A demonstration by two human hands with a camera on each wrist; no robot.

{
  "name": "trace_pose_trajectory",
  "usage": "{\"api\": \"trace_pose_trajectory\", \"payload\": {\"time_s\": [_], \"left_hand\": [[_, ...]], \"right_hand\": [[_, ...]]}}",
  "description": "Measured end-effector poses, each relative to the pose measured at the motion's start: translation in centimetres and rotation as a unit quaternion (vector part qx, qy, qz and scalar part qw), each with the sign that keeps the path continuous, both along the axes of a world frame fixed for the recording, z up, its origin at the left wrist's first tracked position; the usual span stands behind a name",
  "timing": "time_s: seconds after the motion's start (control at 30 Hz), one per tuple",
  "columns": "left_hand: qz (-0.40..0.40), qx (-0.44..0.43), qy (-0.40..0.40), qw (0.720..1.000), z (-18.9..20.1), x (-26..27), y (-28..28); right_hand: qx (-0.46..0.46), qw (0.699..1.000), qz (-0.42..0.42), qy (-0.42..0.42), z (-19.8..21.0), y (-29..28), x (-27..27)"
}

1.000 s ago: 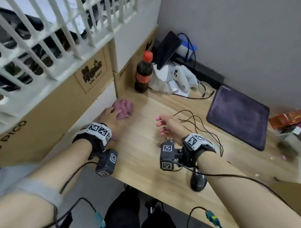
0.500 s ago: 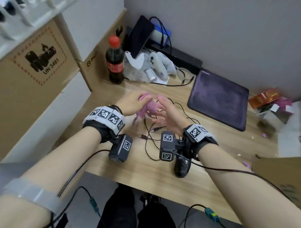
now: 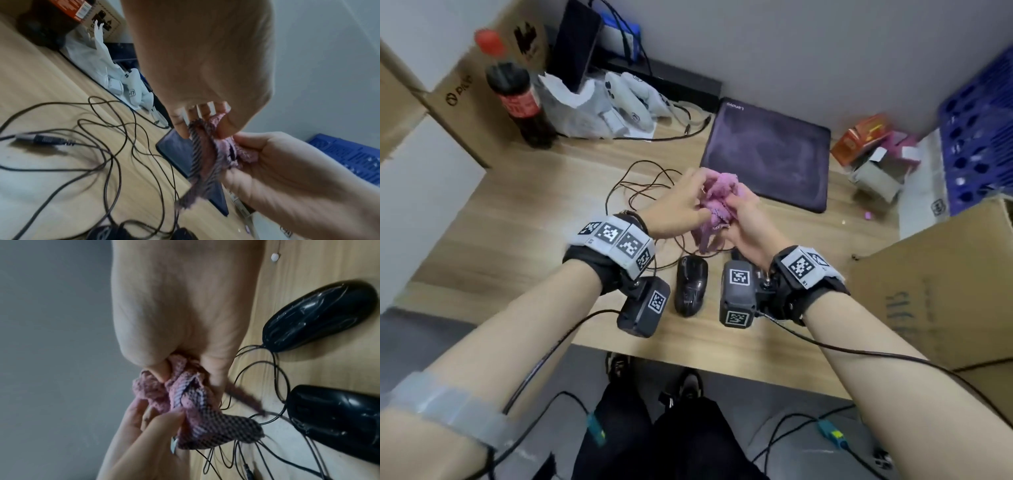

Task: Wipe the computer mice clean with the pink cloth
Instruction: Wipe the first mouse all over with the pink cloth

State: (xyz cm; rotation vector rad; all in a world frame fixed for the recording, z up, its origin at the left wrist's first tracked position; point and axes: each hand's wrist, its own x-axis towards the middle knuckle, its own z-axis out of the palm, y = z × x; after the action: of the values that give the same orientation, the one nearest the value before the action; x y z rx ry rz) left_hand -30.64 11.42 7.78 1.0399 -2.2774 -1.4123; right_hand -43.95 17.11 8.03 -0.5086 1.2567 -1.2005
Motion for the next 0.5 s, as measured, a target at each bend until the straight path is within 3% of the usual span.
{"api": "trace_pose_trajectory", "payload": {"time_s": [0.13,0.2,0.3,0.4,0.5], "left_hand": [[0.075,0.007,0.075,0.994,-3.2,-0.9,1.8],[0.089,0.026,0.067,0.993,-4.6,-0.4,2.2],[0.043,0.018,0.032,0.998,-7.7,0.8,2.5],[0.009,0.011,-0.023,1.000,-8.9,2.3,2.5],[-0.055,0.027,-0.081,0.995,-9.3,3.2,2.9]], "right_hand": [[-0.027,0.997,-0.066,0.016,-2.2,1.3,-1.2],[-0.018,0.995,-0.092,0.034,-3.7,1.1,-1.2],[-0.016,0.991,-0.133,0.013,-6.2,1.4,-0.7],[-0.029,0.994,-0.094,-0.040,-6.8,2.5,-0.4],[-0.020,0.998,-0.042,-0.031,-7.6,2.9,-0.3]]}}
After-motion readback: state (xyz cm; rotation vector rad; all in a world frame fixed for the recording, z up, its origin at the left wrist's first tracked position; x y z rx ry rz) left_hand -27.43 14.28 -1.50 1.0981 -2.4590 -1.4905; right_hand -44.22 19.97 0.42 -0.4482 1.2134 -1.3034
